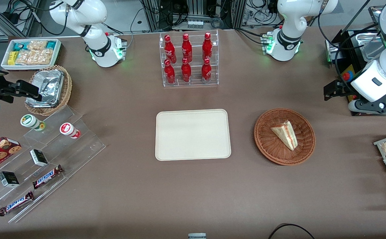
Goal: Place sandwich from basket to tray
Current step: 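Move the left gripper over the wicker basket above the sandwich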
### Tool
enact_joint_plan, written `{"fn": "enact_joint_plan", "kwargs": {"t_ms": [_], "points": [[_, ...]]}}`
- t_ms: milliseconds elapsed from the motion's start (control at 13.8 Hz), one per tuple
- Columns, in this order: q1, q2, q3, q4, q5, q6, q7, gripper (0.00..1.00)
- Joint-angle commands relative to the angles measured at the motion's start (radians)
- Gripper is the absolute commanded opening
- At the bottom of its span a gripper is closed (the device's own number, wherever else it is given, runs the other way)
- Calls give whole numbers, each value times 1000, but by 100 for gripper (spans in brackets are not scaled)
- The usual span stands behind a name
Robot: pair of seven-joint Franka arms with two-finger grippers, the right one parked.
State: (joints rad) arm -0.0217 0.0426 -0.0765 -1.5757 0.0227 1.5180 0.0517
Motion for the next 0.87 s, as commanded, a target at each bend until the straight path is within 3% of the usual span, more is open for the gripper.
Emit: {"fn": "enact_joint_plan", "kwargs": {"t_ms": [0,290,798], "points": [[0,-3,-5,-7,16,24,3,100],[-7,39,-9,-35,10,74,2,100],[-15,36,-11,-323,3,378,-39,100]]}}
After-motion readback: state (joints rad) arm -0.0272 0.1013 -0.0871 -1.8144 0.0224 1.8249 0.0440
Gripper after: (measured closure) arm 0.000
